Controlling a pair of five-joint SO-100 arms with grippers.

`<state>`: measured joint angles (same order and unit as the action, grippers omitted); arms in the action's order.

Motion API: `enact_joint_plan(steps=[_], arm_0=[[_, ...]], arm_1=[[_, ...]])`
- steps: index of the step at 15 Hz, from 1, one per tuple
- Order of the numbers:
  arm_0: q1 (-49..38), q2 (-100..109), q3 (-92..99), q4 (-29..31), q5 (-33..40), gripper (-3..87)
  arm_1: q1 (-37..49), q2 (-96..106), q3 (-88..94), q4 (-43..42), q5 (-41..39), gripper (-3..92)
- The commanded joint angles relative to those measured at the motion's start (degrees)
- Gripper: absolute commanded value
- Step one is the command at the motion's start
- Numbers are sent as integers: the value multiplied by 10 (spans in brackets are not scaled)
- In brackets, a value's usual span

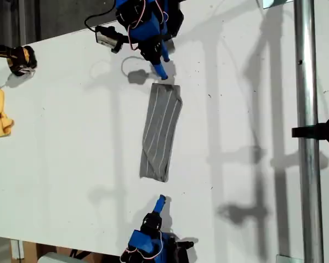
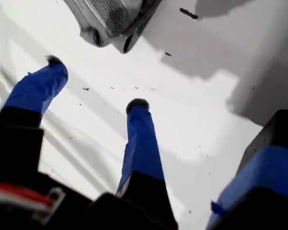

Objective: Grasp corners of a towel and fold twice.

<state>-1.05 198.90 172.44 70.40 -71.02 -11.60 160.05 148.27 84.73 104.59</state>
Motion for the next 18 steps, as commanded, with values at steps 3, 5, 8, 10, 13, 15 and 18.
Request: enact_joint_plan(steps=[3, 5, 8, 10, 13, 15, 18], arm_0=[[-8, 4, -5, 2, 1, 102], [5, 4, -3, 8, -11, 102], [23, 4, 4, 9, -29, 98], [28, 4, 4, 10, -36, 93], [26, 4, 2, 12, -36, 91], [25, 4, 1, 12, -35, 90], [28, 4, -3, 26, -43, 89]], arm_1=[[51, -65, 29, -130, -90, 319], [91, -65, 33, -161, -153, 320], [117, -71, 65, -205, -169, 352], [109, -92, 93, -225, -147, 354], [78, -274, 69, -316, -84, 350], [86, -473, -52, -313, -89, 355], [103, -497, -69, -327, -70, 345]])
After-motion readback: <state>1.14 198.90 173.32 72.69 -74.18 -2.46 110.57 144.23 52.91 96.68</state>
